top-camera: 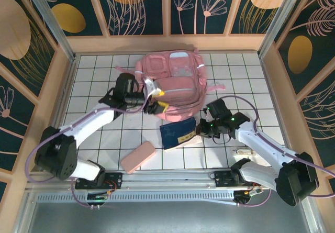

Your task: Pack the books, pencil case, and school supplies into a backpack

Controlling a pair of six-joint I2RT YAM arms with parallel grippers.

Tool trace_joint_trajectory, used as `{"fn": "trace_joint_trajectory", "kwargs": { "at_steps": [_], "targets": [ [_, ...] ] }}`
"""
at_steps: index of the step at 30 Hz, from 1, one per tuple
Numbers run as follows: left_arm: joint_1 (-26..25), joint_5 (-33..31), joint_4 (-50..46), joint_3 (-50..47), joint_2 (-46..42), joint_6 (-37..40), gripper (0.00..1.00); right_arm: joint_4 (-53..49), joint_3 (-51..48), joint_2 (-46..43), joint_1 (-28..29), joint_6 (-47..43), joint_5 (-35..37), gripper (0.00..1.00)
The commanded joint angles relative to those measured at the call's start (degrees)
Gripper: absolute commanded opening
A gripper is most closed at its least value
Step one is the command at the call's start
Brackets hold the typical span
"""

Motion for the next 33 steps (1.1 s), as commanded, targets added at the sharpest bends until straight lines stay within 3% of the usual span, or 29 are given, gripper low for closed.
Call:
{"fn": "trace_joint_trajectory", "kwargs": {
  "at_steps": [1, 6, 12, 16, 22, 26, 29, 30, 32, 33],
  "targets": [
    [-0.1, 7.0, -2.0, -4.1, -2.1, 2.2, 0.72, -1.0, 5.2, -2.5, 2.3, -10.5, 4.0, 0.0],
    [-0.1, 6.6, -1.3, 0.1, 3.9, 10.4, 0.74, -1.4, 8.7, -5.4, 6.6, -16.4, 4.3, 0.0],
    [-0.1, 12.4, -14.1, 9.3, 16.9, 26.7, 0.74, 3.7, 7.0, -8.2, 10.5, -17.9, 0.9, 0.0],
    [-0.7, 15.7, -13.5, 6.3, 17.6, 29.1, 0.75, 7.1, 6.9, -9.4, 13.1, -20.2, 4.0, 0.0],
    [-0.9, 19.1, -11.0, 5.3, 17.7, 28.1, 0.74, 4.7, 9.8, -7.9, 18.6, -31.9, 11.4, 0.0],
    [-1.6, 19.5, -13.4, 6.5, 20.4, 31.2, 0.59, 3.8, 10.4, -6.2, 18.8, -38.3, 12.5, 0.0],
    [-1.7, 20.9, -15.7, 6.5, 19.5, 35.7, 0.31, 5.5, 10.0, -6.1, 18.8, -40.5, 16.7, 0.01],
    [-1.7, 21.4, -15.9, 6.2, 18.7, 36.4, 0.22, 6.0, 9.8, -6.3, 18.7, -40.9, 17.8, 0.11],
    [-1.7, 22.1, -15.8, 5.3, 16.1, 37.5, 0.0, 7.1, 8.9, -7.3, 18.5, -41.5, 19.3, 0.42],
    [-1.7, 22.6, -15.8, 5.1, 15.3, 37.8, 0.0, 7.5, 8.3, -8.0, 18.1, -42.6, 19.2, 0.51]
  ]
}}
